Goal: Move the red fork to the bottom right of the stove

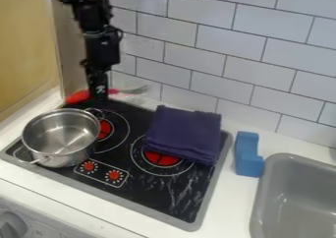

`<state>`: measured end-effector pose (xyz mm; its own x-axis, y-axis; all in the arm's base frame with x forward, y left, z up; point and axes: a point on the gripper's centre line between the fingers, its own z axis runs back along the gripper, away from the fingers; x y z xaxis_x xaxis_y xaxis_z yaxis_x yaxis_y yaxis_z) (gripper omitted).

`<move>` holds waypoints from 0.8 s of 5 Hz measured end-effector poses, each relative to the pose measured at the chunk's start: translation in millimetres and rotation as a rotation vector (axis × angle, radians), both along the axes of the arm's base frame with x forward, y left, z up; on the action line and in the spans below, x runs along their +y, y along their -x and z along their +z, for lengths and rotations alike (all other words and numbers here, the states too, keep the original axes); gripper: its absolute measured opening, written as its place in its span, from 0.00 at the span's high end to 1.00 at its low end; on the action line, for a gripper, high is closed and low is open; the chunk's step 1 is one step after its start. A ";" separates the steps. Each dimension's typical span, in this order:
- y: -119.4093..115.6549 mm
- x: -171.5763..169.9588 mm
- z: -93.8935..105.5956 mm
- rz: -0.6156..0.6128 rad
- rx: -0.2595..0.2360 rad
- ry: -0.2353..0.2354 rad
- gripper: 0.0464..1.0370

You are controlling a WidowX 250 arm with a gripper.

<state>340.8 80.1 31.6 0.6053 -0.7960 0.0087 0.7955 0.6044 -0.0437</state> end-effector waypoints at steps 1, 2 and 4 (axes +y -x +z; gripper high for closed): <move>-4.1 -6.4 11.3 -0.032 -0.032 -0.010 0.69; -9.6 -28.7 34.8 -0.109 -0.088 -0.012 0.69; 8.5 -68.6 66.7 -0.226 -0.136 0.015 0.69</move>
